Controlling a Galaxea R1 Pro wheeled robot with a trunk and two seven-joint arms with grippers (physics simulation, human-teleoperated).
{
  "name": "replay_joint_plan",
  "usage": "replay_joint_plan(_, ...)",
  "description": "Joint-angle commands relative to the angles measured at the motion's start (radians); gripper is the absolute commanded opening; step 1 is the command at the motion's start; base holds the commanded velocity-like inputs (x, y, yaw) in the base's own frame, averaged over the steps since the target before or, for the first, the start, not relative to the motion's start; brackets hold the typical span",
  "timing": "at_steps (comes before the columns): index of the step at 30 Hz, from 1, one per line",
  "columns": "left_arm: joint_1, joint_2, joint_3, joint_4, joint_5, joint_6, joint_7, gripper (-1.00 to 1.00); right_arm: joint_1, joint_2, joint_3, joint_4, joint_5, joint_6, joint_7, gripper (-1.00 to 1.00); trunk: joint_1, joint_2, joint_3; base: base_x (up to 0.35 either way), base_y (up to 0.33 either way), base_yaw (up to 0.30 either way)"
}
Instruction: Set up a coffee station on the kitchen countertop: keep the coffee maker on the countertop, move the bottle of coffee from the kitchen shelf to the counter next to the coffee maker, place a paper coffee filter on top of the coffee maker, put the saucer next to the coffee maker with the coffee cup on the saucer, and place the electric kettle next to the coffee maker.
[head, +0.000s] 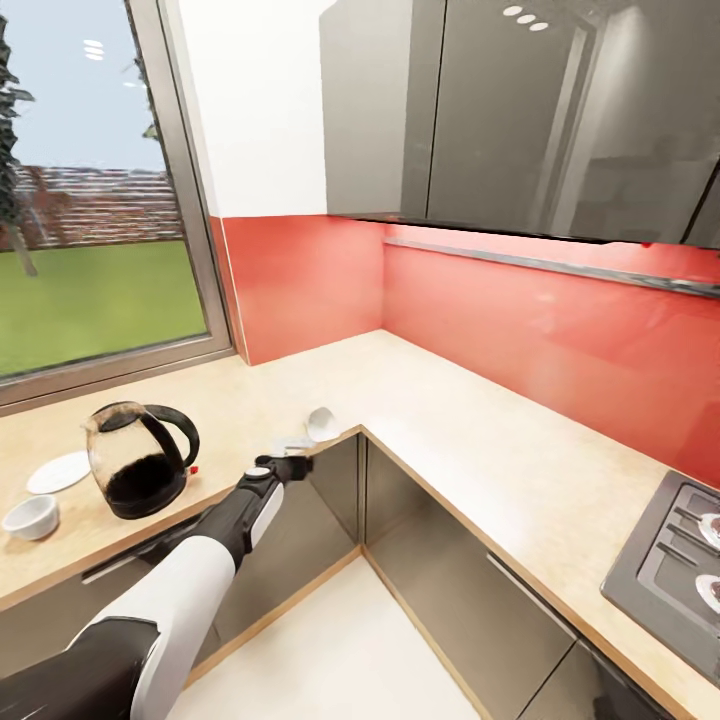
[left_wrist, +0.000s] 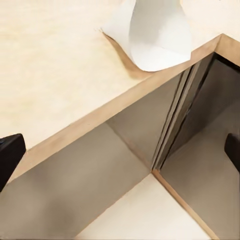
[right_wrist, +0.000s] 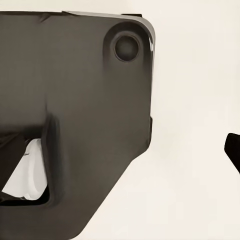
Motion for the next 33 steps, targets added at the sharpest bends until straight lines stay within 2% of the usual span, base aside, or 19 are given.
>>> replay_joint_plan(1, -0.001, 0.000, -0.004, -0.002, -0.002, 0.000, 0.020, 1.00, 0.000, 0.000, 0.000, -0.001, 0.001, -0.003, 0.000, 1.00, 0.001, -0.002, -0.002, 0.000, 0.000, -0.015)
replay_joint_plan(3, -0.001, 0.000, -0.004, -0.001, -0.001, -0.010, 0.038, 1.00, 0.000, 0.000, 0.000, -0.001, 0.002, -0.003, 0.000, 1.00, 0.001, -0.002, -0.002, 0.000, 0.000, -0.010)
replay_joint_plan(7, 0.021, 0.022, -0.002, -0.011, -0.001, -0.032, 0.045, 1.00, -0.002, 0.014, 0.000, 0.006, -0.001, -0.002, 0.001, 1.00, 0.001, -0.002, -0.002, 0.000, 0.000, 0.000)
replay_joint_plan(12, 0.018, 0.016, -0.006, -0.011, 0.003, -0.016, 0.038, 1.00, -0.003, 0.027, -0.002, -0.001, -0.001, -0.002, 0.001, 1.00, 0.001, -0.002, -0.002, 0.000, 0.000, 0.000)
replay_joint_plan(18, 0.034, 0.017, -0.012, -0.013, 0.001, -0.044, 0.037, 1.00, -0.003, 0.039, -0.005, -0.003, 0.000, -0.002, 0.000, 1.00, 0.001, -0.002, -0.002, 0.029, 0.000, 0.000)
replay_joint_plan(33, 0.036, 0.017, -0.019, -0.013, -0.002, -0.059, 0.037, 1.00, -0.003, 0.038, -0.006, -0.006, 0.000, -0.001, 0.000, 1.00, 0.001, -0.002, -0.002, 0.306, 0.000, 0.000)
